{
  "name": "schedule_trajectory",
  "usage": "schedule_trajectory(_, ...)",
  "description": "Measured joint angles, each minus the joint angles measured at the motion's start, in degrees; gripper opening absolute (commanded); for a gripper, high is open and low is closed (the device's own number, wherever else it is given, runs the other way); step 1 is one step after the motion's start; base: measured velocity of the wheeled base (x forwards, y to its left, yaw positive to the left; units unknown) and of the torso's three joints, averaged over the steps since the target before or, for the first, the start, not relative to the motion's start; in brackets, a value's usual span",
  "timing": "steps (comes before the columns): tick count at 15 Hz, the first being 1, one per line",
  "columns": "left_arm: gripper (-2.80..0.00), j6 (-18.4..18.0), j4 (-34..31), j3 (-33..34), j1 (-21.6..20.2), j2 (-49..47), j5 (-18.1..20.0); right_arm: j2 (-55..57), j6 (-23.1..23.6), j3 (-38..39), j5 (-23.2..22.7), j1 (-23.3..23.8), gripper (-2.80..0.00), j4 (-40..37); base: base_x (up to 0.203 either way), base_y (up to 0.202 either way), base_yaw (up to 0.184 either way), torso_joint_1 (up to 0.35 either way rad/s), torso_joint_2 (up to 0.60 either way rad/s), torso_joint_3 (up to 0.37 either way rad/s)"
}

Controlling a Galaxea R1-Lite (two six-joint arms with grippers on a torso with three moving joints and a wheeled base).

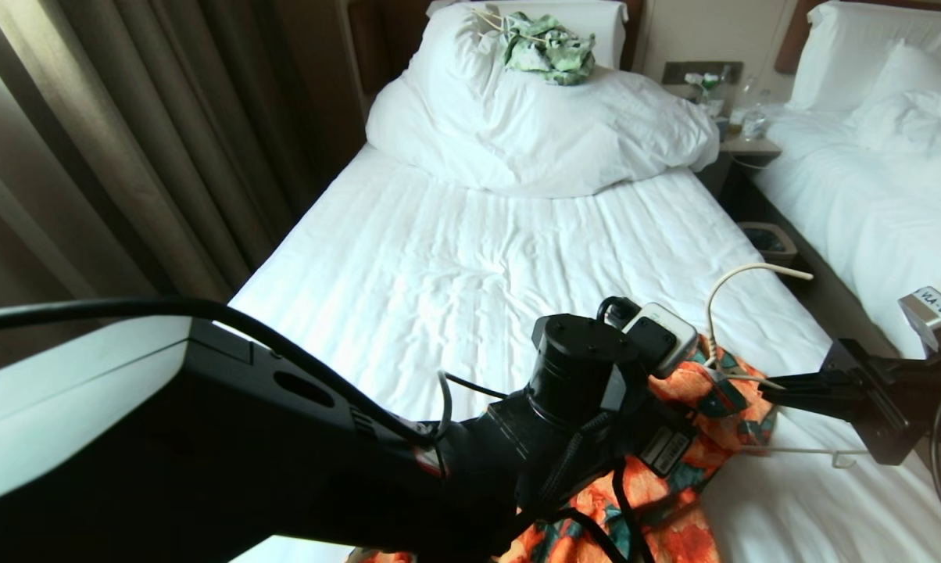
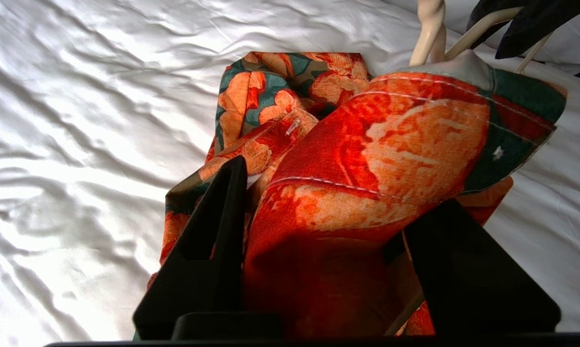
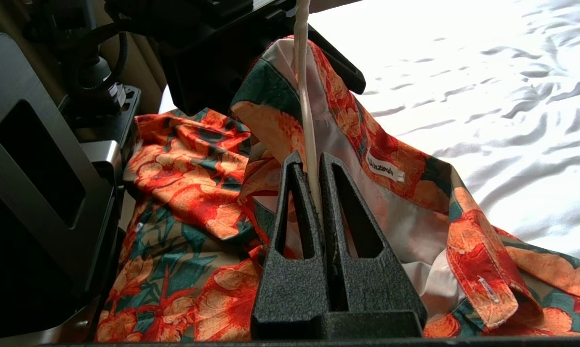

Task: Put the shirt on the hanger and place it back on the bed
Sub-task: Hook the other side of the shirt onto the hanger

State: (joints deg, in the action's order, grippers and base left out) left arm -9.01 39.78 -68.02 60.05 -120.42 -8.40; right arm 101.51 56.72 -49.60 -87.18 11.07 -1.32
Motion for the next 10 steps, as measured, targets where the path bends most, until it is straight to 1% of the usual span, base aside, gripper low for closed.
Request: schedule_trajectory(10,-2.80,-0.20,-0.01,0.33,0.11,0.20,-0.52,-0.13,-0.11,0.67,-0.01,0.98,-2.80,0.48,0.000,0.000,0.000,0.000,0.00,0.000)
